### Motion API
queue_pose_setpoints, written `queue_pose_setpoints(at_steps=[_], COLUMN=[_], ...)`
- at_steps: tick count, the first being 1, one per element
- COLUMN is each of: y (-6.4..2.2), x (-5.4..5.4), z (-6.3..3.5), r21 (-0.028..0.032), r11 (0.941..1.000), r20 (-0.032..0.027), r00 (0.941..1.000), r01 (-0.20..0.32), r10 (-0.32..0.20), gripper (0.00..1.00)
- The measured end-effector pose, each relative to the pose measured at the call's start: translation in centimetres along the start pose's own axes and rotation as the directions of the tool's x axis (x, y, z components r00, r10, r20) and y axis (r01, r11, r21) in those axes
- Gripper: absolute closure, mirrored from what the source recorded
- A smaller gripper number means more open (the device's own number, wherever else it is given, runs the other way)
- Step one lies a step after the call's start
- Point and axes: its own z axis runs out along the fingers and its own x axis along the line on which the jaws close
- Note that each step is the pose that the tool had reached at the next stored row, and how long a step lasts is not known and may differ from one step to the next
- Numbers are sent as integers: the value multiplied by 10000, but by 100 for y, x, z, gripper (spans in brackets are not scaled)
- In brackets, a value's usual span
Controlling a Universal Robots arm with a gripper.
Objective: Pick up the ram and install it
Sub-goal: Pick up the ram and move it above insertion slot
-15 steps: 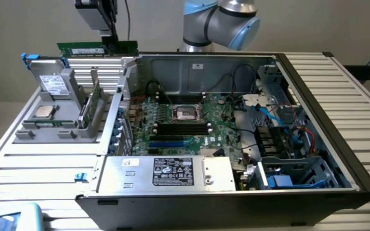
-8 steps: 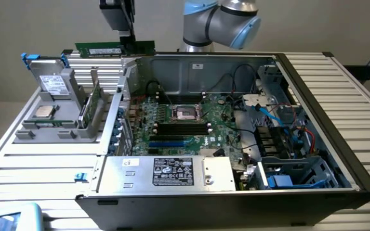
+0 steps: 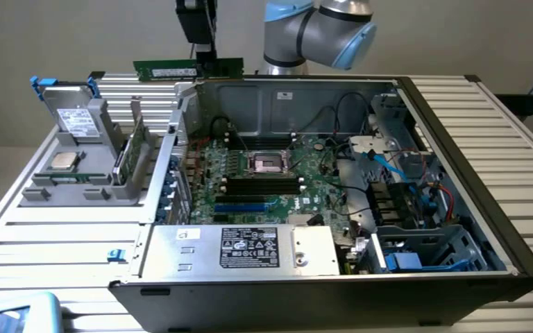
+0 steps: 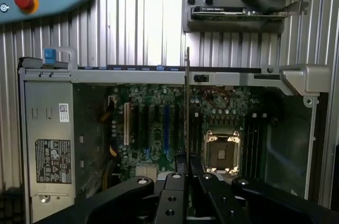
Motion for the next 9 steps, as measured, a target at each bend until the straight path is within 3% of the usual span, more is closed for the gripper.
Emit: queue_pose_setpoints(at_steps=[9], y=[-244], x=[-119], z=[43], r21=[21], r11=[10000], r20=[-1], r00=[10000], r01=[-2], r10=[2], gripper=[87])
